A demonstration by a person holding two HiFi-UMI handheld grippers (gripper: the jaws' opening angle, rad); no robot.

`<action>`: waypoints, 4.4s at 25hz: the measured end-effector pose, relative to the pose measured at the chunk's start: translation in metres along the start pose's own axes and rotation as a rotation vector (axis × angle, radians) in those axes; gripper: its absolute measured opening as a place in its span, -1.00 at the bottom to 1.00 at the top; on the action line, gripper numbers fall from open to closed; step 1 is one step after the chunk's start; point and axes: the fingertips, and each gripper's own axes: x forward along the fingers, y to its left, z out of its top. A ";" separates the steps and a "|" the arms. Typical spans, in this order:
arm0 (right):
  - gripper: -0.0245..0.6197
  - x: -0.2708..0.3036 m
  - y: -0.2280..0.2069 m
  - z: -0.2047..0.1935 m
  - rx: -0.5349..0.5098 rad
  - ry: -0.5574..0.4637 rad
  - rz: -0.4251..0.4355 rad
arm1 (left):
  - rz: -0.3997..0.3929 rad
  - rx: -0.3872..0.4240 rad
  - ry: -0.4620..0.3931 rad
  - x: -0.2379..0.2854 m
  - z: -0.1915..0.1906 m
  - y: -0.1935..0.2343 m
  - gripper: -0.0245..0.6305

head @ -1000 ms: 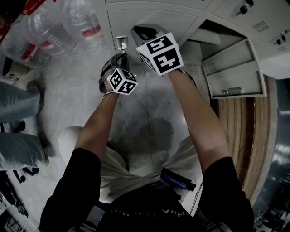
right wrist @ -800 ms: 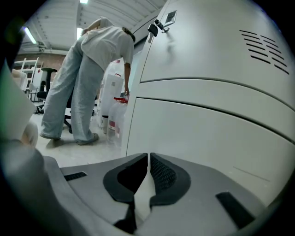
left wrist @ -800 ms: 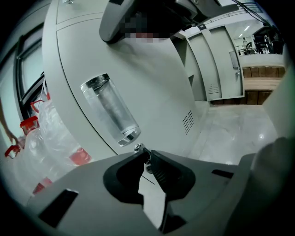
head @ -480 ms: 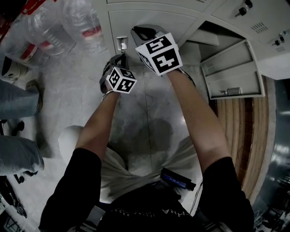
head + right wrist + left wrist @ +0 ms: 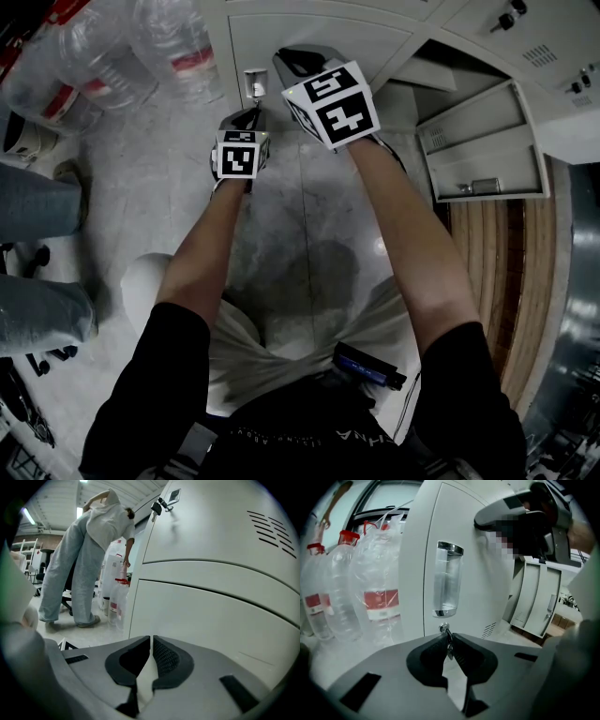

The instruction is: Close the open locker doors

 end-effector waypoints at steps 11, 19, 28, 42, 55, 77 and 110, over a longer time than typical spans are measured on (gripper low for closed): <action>-0.79 0.001 0.002 0.000 -0.002 0.007 0.004 | -0.103 -0.234 -0.049 0.000 -0.001 0.002 -0.79; -0.79 0.001 0.003 0.001 -0.001 0.015 0.003 | -0.124 -0.247 -0.043 0.001 -0.002 0.002 -0.79; -0.79 0.000 0.005 0.005 -0.011 0.022 -0.005 | -0.125 -0.181 0.010 -0.009 0.002 0.001 -0.79; -0.79 -0.006 0.006 0.010 0.014 0.011 0.002 | -0.105 -0.108 0.064 -0.066 0.023 -0.005 -0.49; -0.79 -0.095 -0.013 0.010 0.052 0.126 0.071 | -0.271 0.345 0.095 -0.159 0.121 -0.079 -0.86; -0.79 -0.550 -0.048 0.328 0.338 0.174 0.109 | -0.343 0.322 0.115 -0.563 0.465 -0.295 -0.86; -0.79 -0.871 0.231 0.310 0.314 0.177 -0.066 | -0.365 0.089 -0.031 -0.929 0.310 -0.443 -0.86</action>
